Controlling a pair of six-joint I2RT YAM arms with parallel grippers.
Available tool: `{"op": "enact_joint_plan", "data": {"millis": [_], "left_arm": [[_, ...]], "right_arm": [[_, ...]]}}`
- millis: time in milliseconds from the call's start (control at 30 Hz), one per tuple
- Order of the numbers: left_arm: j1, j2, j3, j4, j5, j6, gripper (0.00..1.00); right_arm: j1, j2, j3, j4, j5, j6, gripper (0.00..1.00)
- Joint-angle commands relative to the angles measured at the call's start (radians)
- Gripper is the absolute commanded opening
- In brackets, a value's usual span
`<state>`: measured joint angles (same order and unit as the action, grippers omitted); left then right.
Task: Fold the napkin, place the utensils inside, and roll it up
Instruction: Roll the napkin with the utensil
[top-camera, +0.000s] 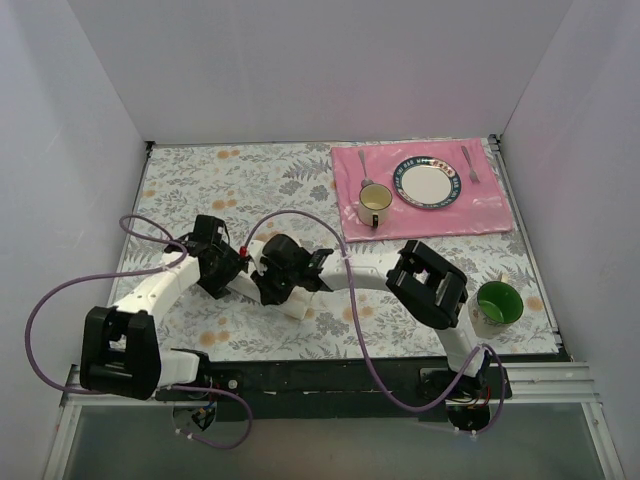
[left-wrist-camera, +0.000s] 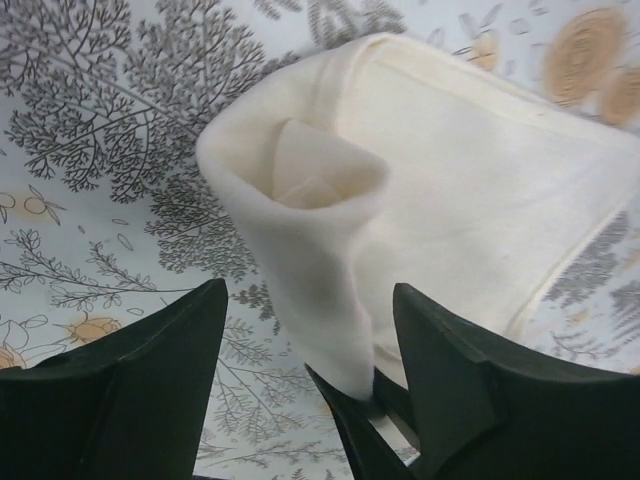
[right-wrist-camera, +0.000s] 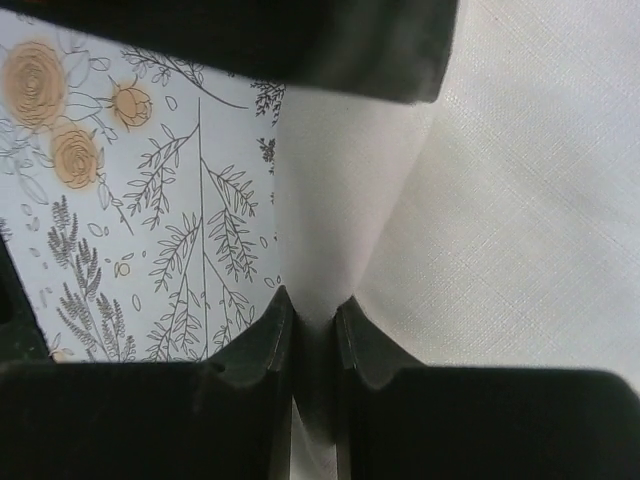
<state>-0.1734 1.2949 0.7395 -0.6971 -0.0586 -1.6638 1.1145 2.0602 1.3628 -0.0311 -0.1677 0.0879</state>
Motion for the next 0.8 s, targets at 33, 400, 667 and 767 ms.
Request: {"op": "enact_joint_plan", "data": {"millis": [33, 400, 667, 767], "left_arm": [[0.0, -0.1, 0.077, -0.038, -0.04, 0.081, 0.74], [-0.011, -0.082, -0.008, 0.022, 0.1, 0.053, 0.87], [-0.012, 0.007, -0.032, 0.053, 0.0, -0.03, 0.85], [-0.014, 0.058, -0.034, 0.064, -0.009, -0.045, 0.82]], "right_arm": [[-0.091, 0.093, 0.008, -0.018, -0.298, 0.082, 0.01], [-0.17, 0.219, 0.065, 0.003, -0.519, 0.231, 0.01], [-0.171, 0.21, 0.078, 0.0, -0.521, 0.256, 0.01], [-0.17, 0.201, 0.07, 0.003, -0.518, 0.263, 0.01]]}}
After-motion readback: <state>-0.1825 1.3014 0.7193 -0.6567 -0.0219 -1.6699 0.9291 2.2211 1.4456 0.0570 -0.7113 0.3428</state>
